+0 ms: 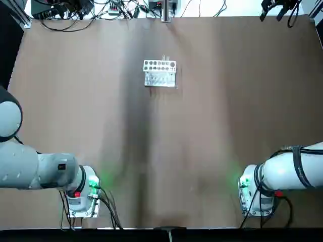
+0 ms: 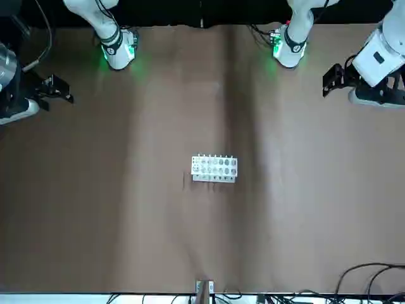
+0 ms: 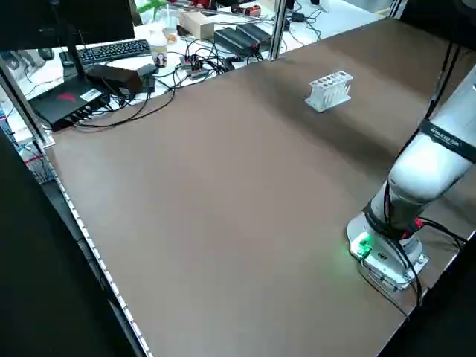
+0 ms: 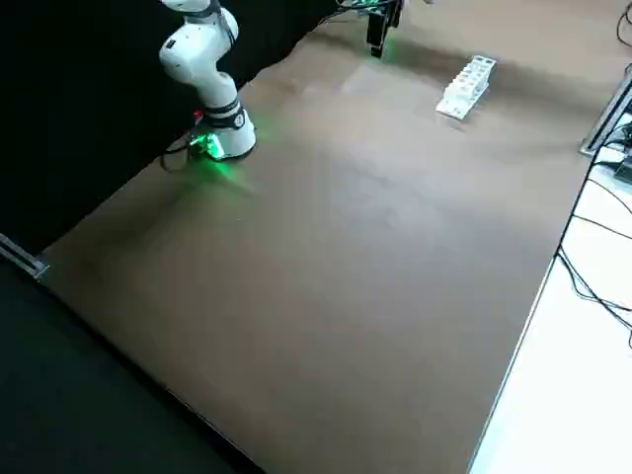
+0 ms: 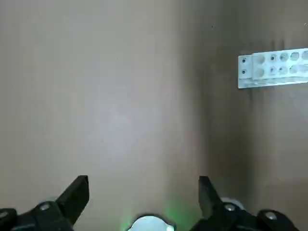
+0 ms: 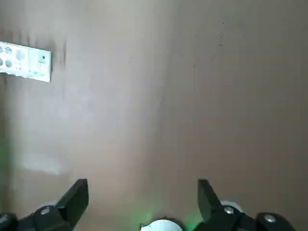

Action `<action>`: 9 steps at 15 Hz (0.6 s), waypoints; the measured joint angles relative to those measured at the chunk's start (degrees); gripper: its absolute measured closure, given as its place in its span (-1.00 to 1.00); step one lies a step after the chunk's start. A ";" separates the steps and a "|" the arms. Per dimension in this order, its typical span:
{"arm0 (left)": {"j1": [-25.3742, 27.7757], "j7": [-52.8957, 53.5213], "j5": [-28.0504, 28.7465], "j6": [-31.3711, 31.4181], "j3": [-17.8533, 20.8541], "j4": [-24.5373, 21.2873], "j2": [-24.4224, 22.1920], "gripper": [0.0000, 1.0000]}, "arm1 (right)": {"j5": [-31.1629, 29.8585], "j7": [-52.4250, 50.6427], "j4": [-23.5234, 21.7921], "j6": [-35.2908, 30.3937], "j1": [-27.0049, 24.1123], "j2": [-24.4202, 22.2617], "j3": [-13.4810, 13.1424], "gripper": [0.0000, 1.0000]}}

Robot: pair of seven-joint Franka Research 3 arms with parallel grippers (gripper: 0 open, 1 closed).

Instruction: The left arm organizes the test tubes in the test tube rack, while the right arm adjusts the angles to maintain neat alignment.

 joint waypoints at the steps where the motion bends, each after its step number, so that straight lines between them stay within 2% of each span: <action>1: -0.04 0.03 0.00 -0.03 -0.09 0.00 0.00 -1.00 | 0.00 0.00 0.00 0.00 0.00 0.00 0.01 -1.00; 9: -0.43 -0.65 -0.66 0.06 -0.34 -0.26 1.15 -1.00 | 0.00 0.00 0.00 0.00 0.00 0.00 0.01 -1.00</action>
